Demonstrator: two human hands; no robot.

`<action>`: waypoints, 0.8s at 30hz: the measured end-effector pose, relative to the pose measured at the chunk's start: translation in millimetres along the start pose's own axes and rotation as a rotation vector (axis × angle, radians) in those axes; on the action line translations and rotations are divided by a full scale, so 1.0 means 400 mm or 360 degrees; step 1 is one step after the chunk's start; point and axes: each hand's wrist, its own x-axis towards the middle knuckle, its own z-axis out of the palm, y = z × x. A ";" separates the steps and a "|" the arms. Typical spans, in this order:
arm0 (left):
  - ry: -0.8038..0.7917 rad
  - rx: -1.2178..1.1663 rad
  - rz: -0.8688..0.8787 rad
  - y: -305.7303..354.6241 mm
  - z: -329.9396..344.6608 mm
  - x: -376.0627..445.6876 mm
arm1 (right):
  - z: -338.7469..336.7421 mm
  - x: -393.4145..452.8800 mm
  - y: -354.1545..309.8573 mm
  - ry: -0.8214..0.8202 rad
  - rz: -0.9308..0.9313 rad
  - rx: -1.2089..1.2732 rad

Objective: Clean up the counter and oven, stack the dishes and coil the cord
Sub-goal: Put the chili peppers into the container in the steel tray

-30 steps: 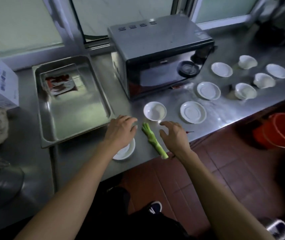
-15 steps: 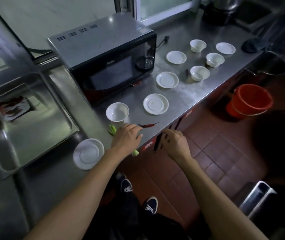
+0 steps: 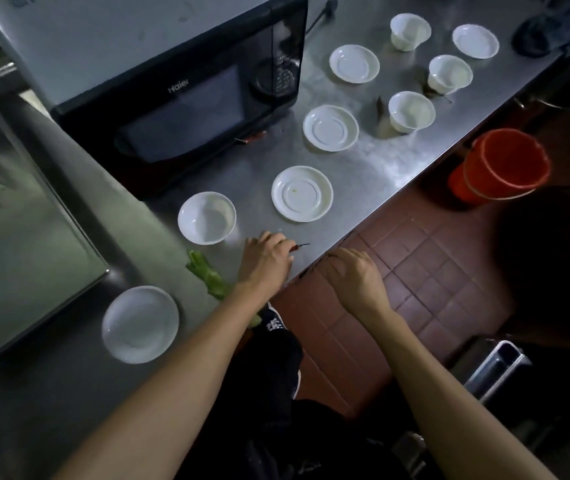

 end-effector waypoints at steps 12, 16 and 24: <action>-0.0055 0.0125 0.0056 -0.057 0.049 0.091 | 0.031 0.237 -0.029 -0.0175 0.0013 0.0059; 0.0021 0.0077 0.0031 -0.076 0.018 0.104 | 0.029 0.307 -0.049 -0.0153 -0.0046 0.0095; 0.0310 -0.0105 -0.0280 -0.117 -0.081 0.175 | 0.052 0.472 -0.086 -0.0238 -0.0081 0.0130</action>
